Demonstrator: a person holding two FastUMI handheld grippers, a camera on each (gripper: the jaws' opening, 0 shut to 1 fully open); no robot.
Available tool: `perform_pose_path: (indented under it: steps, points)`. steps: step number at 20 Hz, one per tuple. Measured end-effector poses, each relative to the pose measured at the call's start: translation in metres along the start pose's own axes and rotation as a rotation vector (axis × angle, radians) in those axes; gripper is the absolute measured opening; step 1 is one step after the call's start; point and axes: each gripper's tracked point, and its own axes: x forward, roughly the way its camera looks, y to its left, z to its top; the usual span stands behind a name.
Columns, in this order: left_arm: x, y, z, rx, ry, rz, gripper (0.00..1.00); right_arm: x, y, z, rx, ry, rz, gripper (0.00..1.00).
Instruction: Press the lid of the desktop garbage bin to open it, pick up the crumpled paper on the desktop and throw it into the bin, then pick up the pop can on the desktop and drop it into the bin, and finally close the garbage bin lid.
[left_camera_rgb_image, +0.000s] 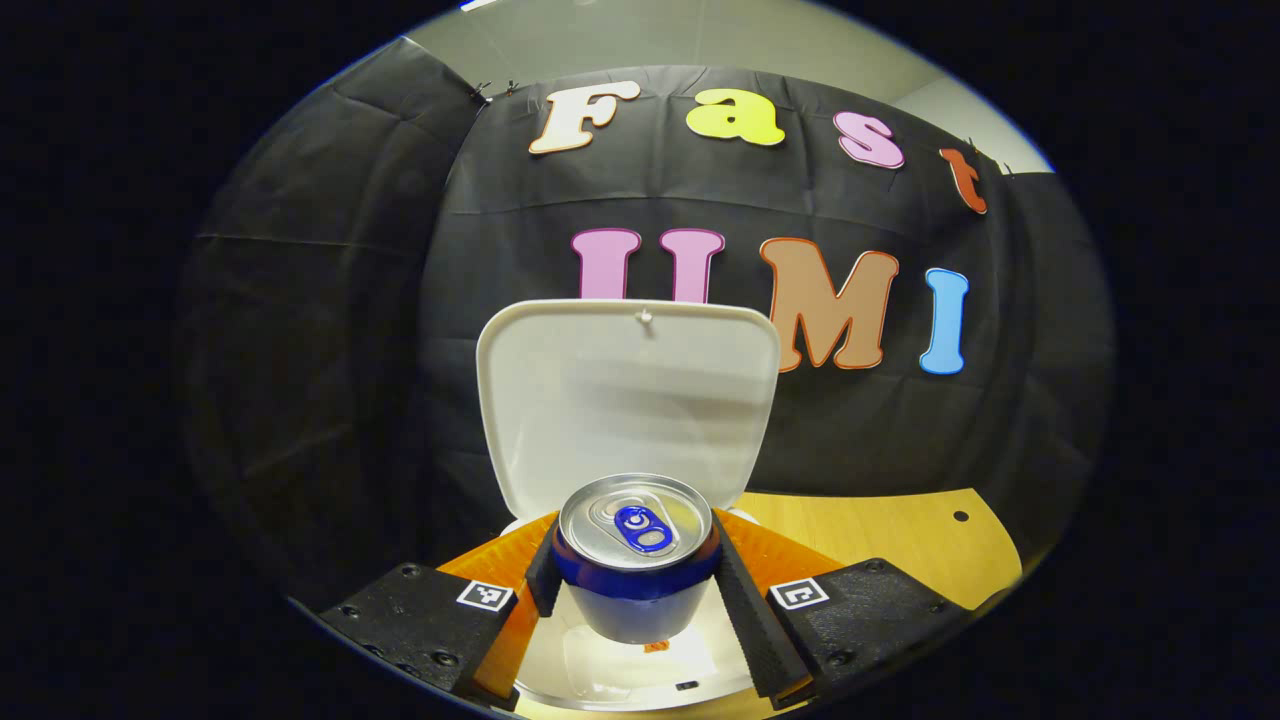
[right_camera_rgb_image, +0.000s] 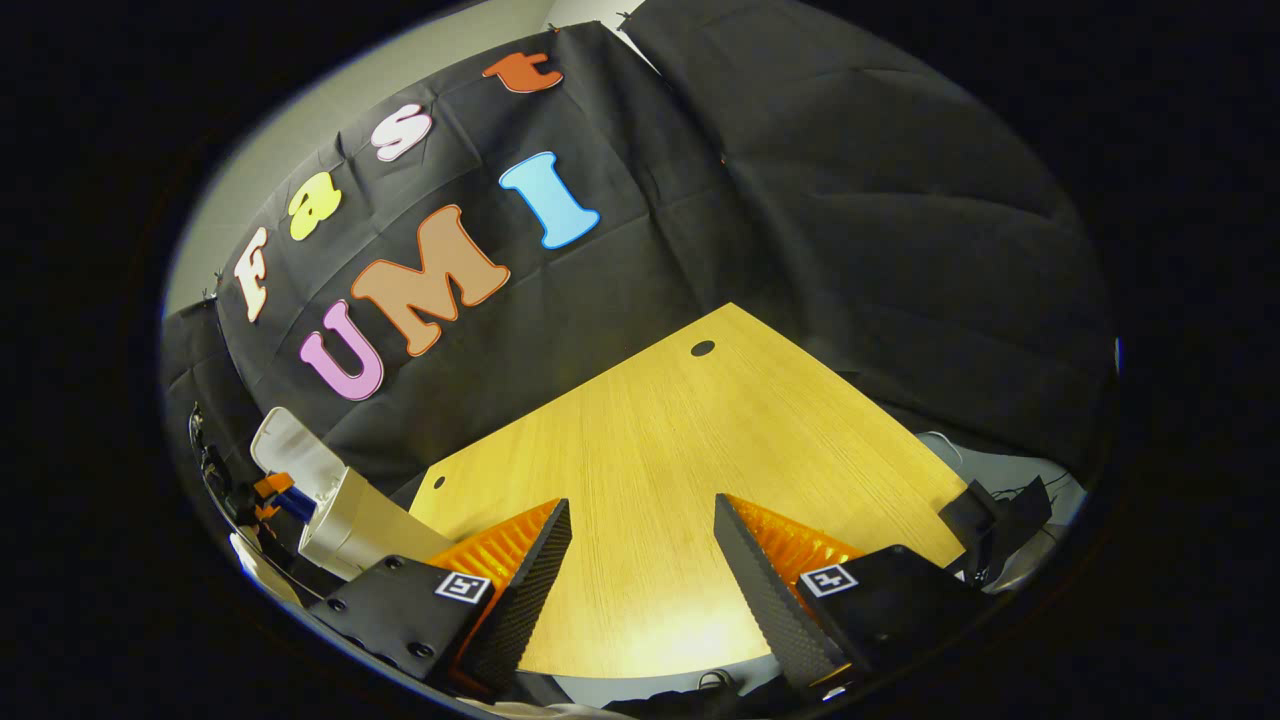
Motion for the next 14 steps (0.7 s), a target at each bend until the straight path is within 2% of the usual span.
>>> perform_pose_path:
  steps: [4, 6, 7, 8, 9, 14]
  points:
    - [0.002, 0.003, -0.004, -0.024, -0.019, 0.022, 0.79, -0.004, -0.009, -0.005, 0.039, 0.006, -0.01, 0.96]
    - [0.001, 0.007, 0.0, -0.014, -0.036, 0.048, 0.85, -0.006, -0.013, -0.011, 0.049, 0.011, -0.019, 0.96]
    - [-0.001, 0.012, 0.003, -0.003, -0.046, 0.063, 0.83, -0.008, -0.019, -0.013, 0.046, 0.009, -0.034, 0.96]
    - [-0.007, 0.016, 0.01, 0.009, -0.063, 0.076, 0.93, -0.005, -0.021, -0.011, 0.038, 0.007, -0.047, 0.96]
    - [-0.013, 0.016, 0.02, 0.022, -0.084, 0.081, 0.96, -0.007, -0.024, -0.012, 0.033, 0.004, -0.055, 0.96]
    - [-0.017, 0.011, 0.084, 0.061, -0.186, 0.074, 0.94, -0.003, -0.022, -0.011, 0.042, 0.006, -0.048, 0.96]
